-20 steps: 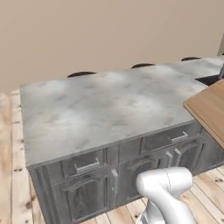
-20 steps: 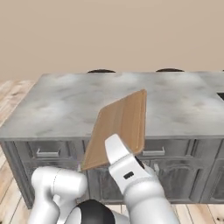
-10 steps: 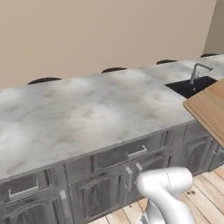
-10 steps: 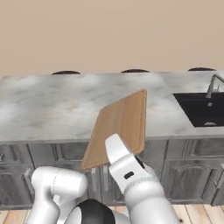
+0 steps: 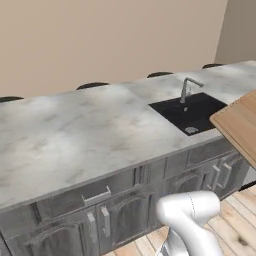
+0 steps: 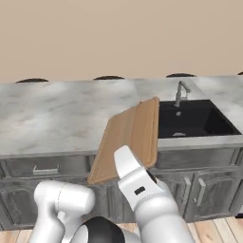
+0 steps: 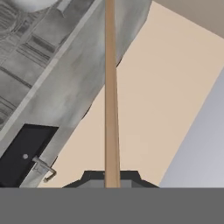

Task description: Move the cutting board and knife to the sink. Then move spray from the cabinet to the counter.

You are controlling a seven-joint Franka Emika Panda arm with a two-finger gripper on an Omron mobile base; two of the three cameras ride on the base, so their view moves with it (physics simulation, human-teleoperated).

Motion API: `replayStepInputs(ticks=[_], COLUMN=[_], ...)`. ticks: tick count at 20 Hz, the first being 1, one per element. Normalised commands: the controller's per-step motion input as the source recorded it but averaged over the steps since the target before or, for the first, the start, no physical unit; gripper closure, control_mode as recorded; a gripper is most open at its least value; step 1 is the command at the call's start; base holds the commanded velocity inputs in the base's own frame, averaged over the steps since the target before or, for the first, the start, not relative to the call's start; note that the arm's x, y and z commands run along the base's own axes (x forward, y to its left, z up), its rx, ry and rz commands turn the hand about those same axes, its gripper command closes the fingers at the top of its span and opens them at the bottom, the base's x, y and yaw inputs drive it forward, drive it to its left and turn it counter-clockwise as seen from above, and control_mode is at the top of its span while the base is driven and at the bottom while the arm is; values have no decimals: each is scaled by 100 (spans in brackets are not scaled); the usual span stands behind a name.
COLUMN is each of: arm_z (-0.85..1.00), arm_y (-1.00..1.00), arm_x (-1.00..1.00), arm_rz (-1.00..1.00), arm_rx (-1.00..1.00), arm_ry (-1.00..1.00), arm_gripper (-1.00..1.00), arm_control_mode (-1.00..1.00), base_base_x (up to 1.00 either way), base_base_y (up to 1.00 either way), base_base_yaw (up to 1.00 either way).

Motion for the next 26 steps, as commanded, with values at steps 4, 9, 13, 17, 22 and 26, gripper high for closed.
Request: replayStepInputs(ticks=[4, 9, 13, 17, 22, 26], arm_z=[0, 0, 0, 0, 0, 0], arm_y=[0, 0, 0, 0, 0, 0], arm_x=[0, 0, 0, 0, 0, 0], arm_rz=[0, 0, 0, 0, 0, 0], arm_rx=[0, 0, 0, 0, 0, 0], arm_ry=[0, 0, 0, 0, 0, 0], arm_gripper=[100, 100, 100, 100, 100, 100], arm_control_mode=[100, 100, 100, 100, 100, 100], base_base_x=[63, 75, 79, 68, 47, 19], base_base_y=[-100, -100, -100, -100, -100, -75], base_base_yaw=[-4, -1, 0, 2, 13, 37])
